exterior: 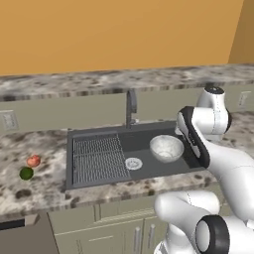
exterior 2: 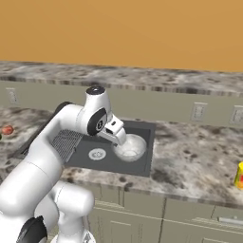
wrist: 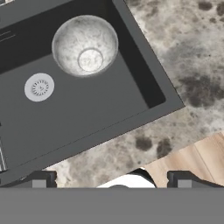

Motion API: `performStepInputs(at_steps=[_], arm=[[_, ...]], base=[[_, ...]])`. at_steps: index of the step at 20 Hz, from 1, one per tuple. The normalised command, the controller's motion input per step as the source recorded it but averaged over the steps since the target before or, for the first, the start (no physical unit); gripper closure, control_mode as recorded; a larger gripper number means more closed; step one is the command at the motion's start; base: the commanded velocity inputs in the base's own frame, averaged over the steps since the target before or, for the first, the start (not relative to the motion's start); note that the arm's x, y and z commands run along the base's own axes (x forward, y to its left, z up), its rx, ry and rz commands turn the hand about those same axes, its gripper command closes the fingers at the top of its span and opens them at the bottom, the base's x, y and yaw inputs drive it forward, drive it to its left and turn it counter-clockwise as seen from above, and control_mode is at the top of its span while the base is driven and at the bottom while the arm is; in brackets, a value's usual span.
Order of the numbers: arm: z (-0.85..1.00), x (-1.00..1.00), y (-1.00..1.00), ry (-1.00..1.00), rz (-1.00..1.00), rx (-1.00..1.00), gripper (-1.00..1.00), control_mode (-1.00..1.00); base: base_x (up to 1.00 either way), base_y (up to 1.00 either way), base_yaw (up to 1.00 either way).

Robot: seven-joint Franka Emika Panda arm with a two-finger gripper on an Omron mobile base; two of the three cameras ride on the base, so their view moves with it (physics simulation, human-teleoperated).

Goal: Remove the lime and peach from the sink. Then move the bowl and cup from the counter to the sink for washing.

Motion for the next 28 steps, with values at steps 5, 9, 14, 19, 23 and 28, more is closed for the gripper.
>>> performStepInputs(at_steps=[5,9,14,19,23,28], arm=[[0.0,0.0,0.0,0.0,0.0,0.0,-1.0,1.0],[0.0,0.0,0.0,0.0,0.0,0.0,-1.0,1.0],[0.0,0.0,0.0,0.0,0.0,0.0,-1.0,1.0],[0.0,0.0,0.0,0.0,0.0,0.0,-1.0,1.0],[0.0,0.0,0.0,0.0,0.0,0.0,-1.0,1.0],[0.0,0.0,0.0,0.0,0.0,0.0,-1.0,1.0]], base=[[-0.14,-0.44,-0.02],[-0.12,-0.43,-0.04],[-0.1,-0.42,-0.05],[-0.06,-0.42,-0.03],[-0.03,-0.39,-0.02],[-0.01,-0.4,0.0]])
